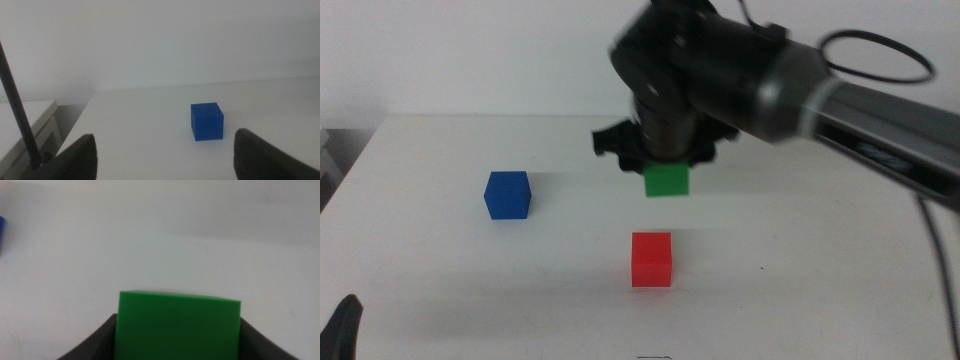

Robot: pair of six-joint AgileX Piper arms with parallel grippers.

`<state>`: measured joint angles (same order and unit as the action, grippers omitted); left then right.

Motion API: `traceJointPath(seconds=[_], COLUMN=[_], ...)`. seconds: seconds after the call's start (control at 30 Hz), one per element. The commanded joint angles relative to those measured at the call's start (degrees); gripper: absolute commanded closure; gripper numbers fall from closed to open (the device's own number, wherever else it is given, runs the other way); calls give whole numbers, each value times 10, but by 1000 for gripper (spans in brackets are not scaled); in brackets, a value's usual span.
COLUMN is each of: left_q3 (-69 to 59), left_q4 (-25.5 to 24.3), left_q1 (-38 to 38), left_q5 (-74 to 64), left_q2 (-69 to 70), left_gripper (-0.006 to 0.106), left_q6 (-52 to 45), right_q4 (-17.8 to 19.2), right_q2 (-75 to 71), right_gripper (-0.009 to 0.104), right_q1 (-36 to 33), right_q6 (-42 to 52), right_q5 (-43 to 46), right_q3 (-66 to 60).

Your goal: Stack red cubes first, then green, then blue cubes in a specific spot.

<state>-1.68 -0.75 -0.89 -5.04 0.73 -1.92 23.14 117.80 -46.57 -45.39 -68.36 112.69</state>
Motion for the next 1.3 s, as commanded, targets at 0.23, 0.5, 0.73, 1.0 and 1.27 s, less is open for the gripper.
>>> traceJointPath(seconds=[0.23,0.5,0.73,1.0,1.27], left_q3=[2,2,2,2,2], left_q4=[8,8,8,8,8], left_q1=[-1,-1,-1,-1,-1], left_q5=[50,50,50,50,50], left_q2=[12,12,12,12,12], left_gripper=[7,7,7,7,7], left_q6=[3,3,3,3,3], right_q4=[82,83,81,72,72], right_q2=[-119,-100,-84,-69,-65], right_gripper=[96,96,96,96,96], right_q1=[-34,-40,-41,-49,-55], right_q6=[-166,-162,-146,-139,-139], right_q5=[154,153,154,154,154], right_q3=[-200,-199,-199,-199,-200])
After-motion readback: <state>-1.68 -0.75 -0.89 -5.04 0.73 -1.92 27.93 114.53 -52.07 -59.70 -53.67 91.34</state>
